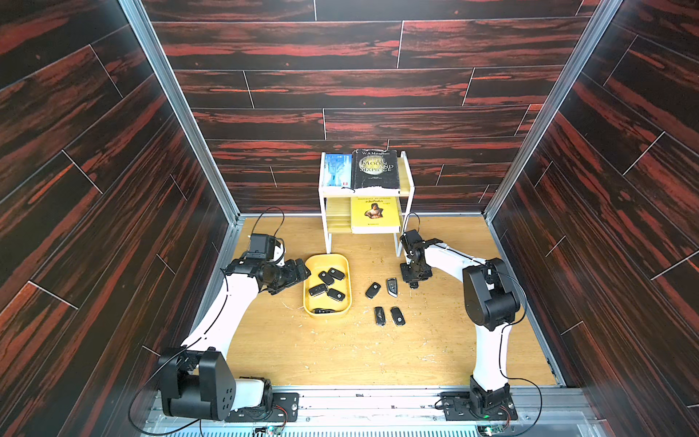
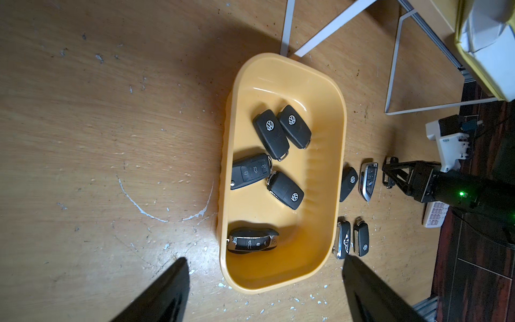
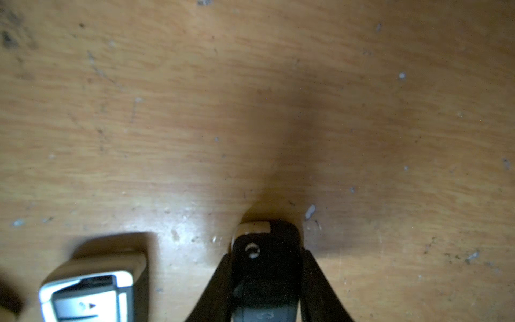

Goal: Place the car key into the storage box
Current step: Pick up the car key from the center of the board, then place the car key in the storage box.

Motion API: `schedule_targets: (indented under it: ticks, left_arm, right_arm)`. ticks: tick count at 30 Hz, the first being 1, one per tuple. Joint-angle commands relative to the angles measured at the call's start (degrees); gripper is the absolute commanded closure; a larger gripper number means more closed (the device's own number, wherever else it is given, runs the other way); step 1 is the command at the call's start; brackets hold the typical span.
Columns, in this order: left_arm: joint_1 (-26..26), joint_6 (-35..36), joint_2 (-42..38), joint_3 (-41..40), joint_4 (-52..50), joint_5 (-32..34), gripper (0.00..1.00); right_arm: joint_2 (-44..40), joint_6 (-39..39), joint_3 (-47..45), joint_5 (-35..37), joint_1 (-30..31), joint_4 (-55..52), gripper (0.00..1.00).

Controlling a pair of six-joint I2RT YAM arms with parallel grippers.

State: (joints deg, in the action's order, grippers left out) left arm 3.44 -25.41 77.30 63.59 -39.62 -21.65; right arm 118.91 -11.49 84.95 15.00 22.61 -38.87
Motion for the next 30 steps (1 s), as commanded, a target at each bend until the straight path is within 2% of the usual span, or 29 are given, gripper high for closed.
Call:
schedule_targets:
  ticks: [1,8,13,18,25,30]
  left_arm:
    - [-0.2,0.8,-2.9,-0.8,2.1,0.9,0.09]
    - [-0.2,0.9,-3.3,-1.9,1.9,2.6,0.09]
    - [-0.3,1.2,-2.4,-2.5,1.4,4.5,0.09]
    - [-0.7,2.4,-2.3,-3.3,2.2,5.6,0.09]
    - [-1.6,3.7,1.3,-2.4,1.6,3.5,0.09]
    - [-2.8,4.7,8.7,0.3,-0.5,0.4,0.11]
  right_arm:
    - [-0.7,-0.8,-2.5,-0.8,0.3,-2.5,0.89]
    - [-7.7,-1.5,-2.1,-2.5,1.5,-4.7,0.92]
    - [-14.5,-1.6,-0.2,-5.8,6.7,-7.0,0.88]
    - [-16.9,-3.2,5.1,-4.8,13.3,-11.1,0.87]
    - [-14.1,-4.6,14.3,-8.1,21.1,-13.2,0.86]
    - [-9.3,-4.7,21.0,-10.4,25.2,-12.8,0.86]
